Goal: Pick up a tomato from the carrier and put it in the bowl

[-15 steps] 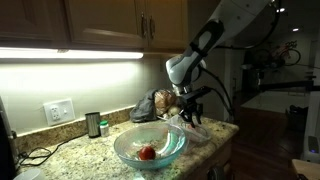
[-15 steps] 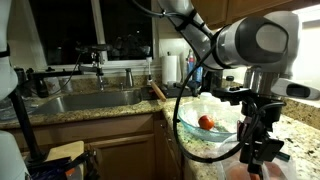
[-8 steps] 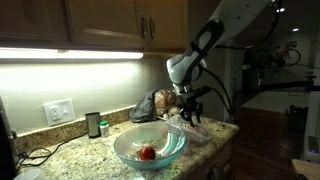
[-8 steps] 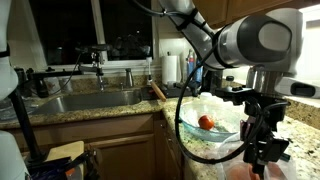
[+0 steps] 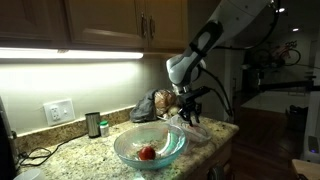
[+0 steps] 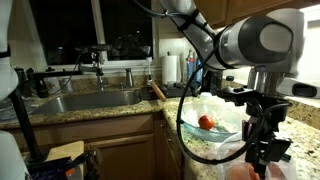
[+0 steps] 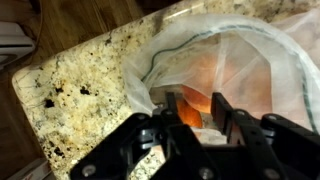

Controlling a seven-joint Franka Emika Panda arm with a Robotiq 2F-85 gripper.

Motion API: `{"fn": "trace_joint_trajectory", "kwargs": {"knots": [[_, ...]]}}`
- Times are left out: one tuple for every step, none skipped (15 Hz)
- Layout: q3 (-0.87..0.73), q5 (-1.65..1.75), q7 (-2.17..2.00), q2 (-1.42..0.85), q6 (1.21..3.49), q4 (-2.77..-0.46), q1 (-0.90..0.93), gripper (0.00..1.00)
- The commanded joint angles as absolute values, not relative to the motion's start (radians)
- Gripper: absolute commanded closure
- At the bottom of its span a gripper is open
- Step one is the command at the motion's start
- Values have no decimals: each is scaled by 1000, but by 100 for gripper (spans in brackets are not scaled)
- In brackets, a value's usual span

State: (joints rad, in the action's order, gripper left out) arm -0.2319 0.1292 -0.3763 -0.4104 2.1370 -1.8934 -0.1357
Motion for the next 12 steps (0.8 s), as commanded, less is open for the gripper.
{"fn": "trace_joint_trajectory", "kwargs": {"knots": [[-231,106,-369,-440,2152,-1872,-147,59],[-230,102,-369,-449,2151,-1866,-148,59],[-230,99,-368,-460,2151,-1860,-149,59],[-230,95,-366,-470,2151,-1855,-150,59],[-229,89,-363,-480,2150,-1844,-152,58],[-229,84,-363,-486,2149,-1835,-153,59],[-229,79,-361,-493,2148,-1828,-154,58],[-229,74,-360,-498,2148,-1821,-156,59],[-228,67,-357,-504,2147,-1814,-160,59],[-228,61,-355,-510,2147,-1806,-163,59],[-228,56,-353,-516,2145,-1798,-165,59],[-227,52,-351,-521,2144,-1793,-168,59]]}}
